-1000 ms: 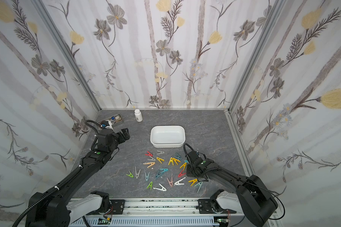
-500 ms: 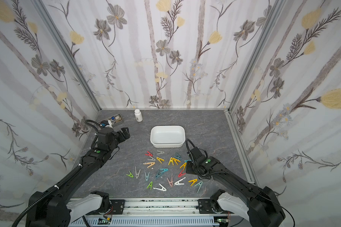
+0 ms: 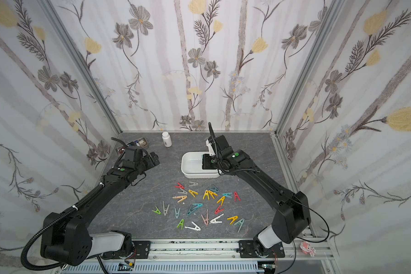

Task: Put the clothespins into the storage box
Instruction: Place the clothespin in the storage box.

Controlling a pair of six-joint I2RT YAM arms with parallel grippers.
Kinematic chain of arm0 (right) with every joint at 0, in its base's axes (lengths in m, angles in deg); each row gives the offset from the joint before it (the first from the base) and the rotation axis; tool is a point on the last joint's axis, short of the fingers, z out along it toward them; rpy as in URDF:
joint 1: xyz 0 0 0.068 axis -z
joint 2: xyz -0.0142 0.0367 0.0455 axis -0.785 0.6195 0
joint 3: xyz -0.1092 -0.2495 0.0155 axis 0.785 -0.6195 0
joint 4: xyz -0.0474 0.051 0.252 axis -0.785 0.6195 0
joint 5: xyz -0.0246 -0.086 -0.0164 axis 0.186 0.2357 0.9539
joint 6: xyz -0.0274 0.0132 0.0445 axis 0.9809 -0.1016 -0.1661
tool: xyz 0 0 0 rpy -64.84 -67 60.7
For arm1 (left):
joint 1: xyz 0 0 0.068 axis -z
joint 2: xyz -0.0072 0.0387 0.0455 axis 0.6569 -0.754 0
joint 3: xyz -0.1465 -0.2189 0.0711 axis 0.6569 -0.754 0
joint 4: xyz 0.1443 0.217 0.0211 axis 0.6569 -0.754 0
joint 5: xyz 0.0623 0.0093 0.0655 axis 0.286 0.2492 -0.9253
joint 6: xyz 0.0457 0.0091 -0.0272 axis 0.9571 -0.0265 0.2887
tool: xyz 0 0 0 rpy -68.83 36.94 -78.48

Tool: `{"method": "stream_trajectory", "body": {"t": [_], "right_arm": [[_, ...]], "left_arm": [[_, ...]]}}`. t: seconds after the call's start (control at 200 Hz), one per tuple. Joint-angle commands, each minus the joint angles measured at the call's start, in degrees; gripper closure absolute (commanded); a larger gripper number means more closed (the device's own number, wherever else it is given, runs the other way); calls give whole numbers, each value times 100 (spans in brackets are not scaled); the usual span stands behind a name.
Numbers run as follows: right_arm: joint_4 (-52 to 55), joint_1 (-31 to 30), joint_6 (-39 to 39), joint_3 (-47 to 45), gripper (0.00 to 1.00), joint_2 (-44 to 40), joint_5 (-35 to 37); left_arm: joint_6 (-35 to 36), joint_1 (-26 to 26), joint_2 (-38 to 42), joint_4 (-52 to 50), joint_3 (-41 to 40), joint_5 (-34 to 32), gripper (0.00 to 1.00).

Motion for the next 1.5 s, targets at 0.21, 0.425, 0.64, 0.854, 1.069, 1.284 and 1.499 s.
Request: {"method": "stream_trajectory", "body": {"t": [0.21, 0.425, 0.64, 0.854, 1.069, 1.284, 1.499], "right_arm": [[-662, 296, 769, 548, 100, 1615, -422], [-638, 464, 1128, 1133, 100, 2592, -364], [-593, 556, 1224, 1659, 100, 3236, -255], [-436, 563, 1276, 1736, 100, 3567, -175], [-330, 560, 1345, 1763, 100, 3676, 6], [-313, 560, 1364, 1848, 88, 3725, -12], [-181, 567, 1486, 1904, 70, 3497, 92]], "left_arm": [[-98, 26, 103, -678, -63, 279, 1], [-212, 48, 119, -1007, -154, 661, 9], [-387, 70, 147, -1215, -409, 878, 19], [-707, 79, 406, -1340, -758, 1044, 22], [-808, 105, 564, -1544, -885, 1027, 20], [-999, 101, 763, -1649, -1127, 985, 24], [-1227, 114, 824, -1553, -1367, 1042, 29]]}}
